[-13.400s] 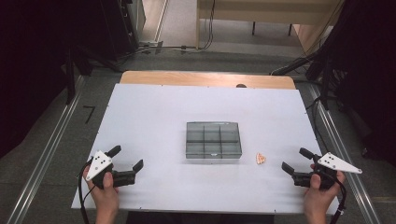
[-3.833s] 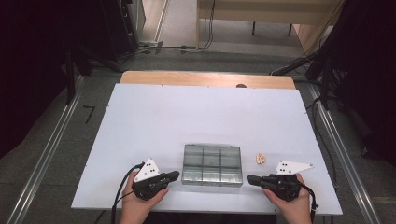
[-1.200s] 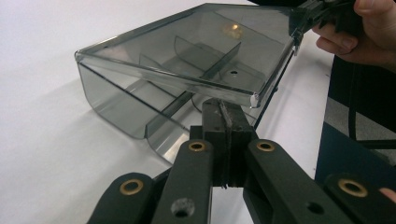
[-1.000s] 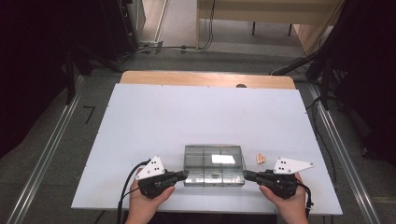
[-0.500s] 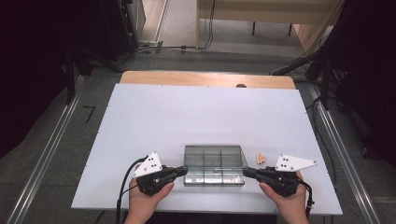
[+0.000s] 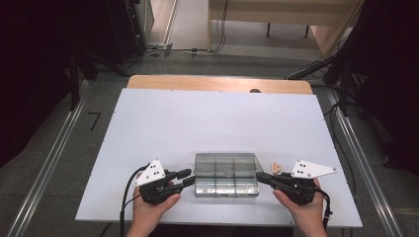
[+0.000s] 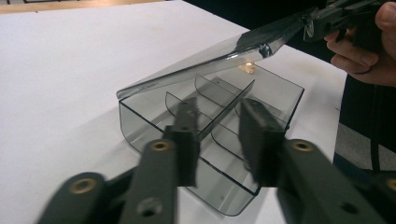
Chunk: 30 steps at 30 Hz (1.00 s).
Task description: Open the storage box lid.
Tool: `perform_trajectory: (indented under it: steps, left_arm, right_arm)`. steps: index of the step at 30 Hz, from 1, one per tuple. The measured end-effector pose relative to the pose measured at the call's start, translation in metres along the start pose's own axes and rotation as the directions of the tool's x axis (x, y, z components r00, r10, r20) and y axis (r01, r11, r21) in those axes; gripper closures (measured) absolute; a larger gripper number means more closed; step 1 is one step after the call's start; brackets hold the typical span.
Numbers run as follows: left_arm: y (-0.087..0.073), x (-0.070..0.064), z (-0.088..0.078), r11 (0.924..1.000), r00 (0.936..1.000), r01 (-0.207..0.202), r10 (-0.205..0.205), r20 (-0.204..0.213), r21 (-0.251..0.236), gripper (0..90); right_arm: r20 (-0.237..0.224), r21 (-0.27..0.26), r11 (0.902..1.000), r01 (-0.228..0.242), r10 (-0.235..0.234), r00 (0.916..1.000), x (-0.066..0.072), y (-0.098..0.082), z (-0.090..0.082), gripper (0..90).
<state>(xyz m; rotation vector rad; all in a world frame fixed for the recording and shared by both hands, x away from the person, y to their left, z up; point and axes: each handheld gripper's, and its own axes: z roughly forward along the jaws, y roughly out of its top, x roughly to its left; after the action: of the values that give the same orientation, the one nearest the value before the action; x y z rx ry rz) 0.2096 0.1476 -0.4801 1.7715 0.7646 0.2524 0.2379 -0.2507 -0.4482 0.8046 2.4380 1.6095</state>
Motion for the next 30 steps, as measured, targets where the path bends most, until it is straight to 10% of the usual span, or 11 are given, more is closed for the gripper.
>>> perform_trajectory:
  steps: [14,30]
  left_arm:
    - [0.023,0.013,0.025,0.9983,0.9982,0.059,-0.059,-0.012,0.002,0.0]
    - [0.024,0.03,0.056,0.9916,0.9909,0.129,-0.129,-0.039,0.008,12.4]
  right_arm:
    - [0.005,-0.01,0.9999,-0.011,0.011,0.9999,-0.007,0.024,0.003,88.4]
    - [-0.004,-0.014,0.9985,-0.052,0.052,0.9986,-0.026,0.039,0.005,88.4]
